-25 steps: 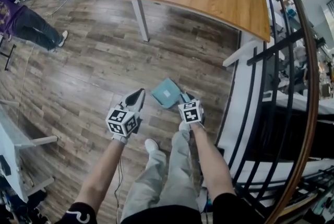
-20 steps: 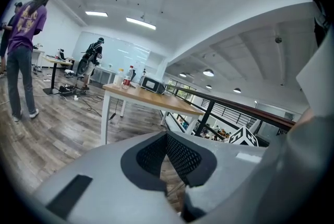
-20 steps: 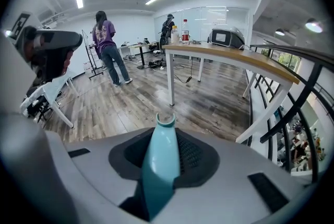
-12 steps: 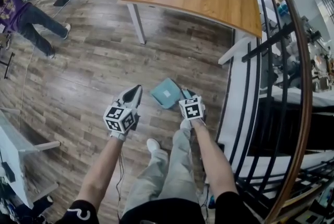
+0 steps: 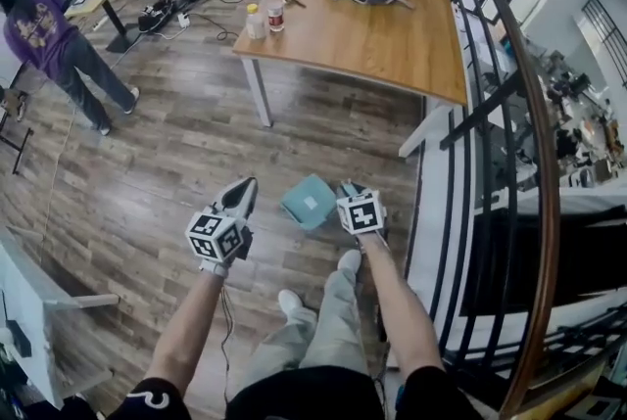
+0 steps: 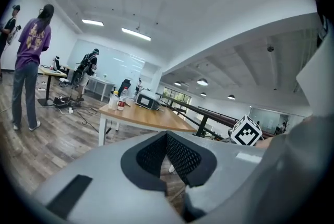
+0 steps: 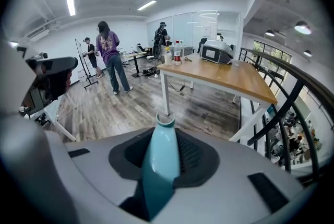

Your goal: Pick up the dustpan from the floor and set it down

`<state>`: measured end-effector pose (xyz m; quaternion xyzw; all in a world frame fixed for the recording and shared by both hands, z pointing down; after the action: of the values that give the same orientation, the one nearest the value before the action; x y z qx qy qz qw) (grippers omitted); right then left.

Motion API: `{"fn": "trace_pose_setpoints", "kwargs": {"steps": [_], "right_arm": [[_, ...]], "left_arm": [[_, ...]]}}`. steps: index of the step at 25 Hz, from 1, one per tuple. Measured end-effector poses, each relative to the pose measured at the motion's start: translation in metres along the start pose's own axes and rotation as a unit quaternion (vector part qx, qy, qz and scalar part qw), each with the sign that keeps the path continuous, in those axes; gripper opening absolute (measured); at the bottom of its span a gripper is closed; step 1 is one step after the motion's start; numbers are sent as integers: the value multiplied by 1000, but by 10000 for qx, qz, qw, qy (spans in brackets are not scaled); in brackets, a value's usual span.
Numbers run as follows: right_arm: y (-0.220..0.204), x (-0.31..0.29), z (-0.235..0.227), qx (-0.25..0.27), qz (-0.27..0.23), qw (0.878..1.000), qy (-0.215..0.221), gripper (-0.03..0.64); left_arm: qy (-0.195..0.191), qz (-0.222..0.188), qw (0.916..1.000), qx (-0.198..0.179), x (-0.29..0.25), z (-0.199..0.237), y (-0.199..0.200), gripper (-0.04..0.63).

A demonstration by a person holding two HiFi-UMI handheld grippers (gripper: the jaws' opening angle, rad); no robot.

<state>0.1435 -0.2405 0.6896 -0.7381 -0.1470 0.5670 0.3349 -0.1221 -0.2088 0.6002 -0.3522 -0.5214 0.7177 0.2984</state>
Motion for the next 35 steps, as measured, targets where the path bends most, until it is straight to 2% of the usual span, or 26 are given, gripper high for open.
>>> {"fn": "trace_pose_setpoints", "kwargs": {"steps": [7, 11, 16, 25, 35], "right_arm": [[73, 67, 26, 147, -333, 9993, -41, 91], [121, 106, 39, 313, -742, 9967, -88, 91], [157, 146, 52, 364, -991, 9943, -122, 91], [208, 195, 69, 459, -1638, 9854, 15, 91], [218, 212, 80, 384, -1846, 9818, 228, 91]], "left_arm": [[35, -7, 9997, -239, 31, 6, 57, -2], [35, -82, 9991, -408, 45, 9, 91, -2], [86, -252, 9978, -611, 64, 11, 135, -2], [290, -486, 9947, -857, 87, 23, 184, -2], [374, -516, 9938, -915, 96, 17, 190, -2]]}}
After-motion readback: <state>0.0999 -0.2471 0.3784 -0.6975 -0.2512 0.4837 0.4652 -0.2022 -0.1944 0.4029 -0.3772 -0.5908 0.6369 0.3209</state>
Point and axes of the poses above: the fingertips, and each gripper's own axes: x backward along the fingers, z to its left, y out of its top, the point moved 5 cm from there along x, backward along the fingers, and after that the axes turned 8 degrees about -x, right-handed, at the moved point
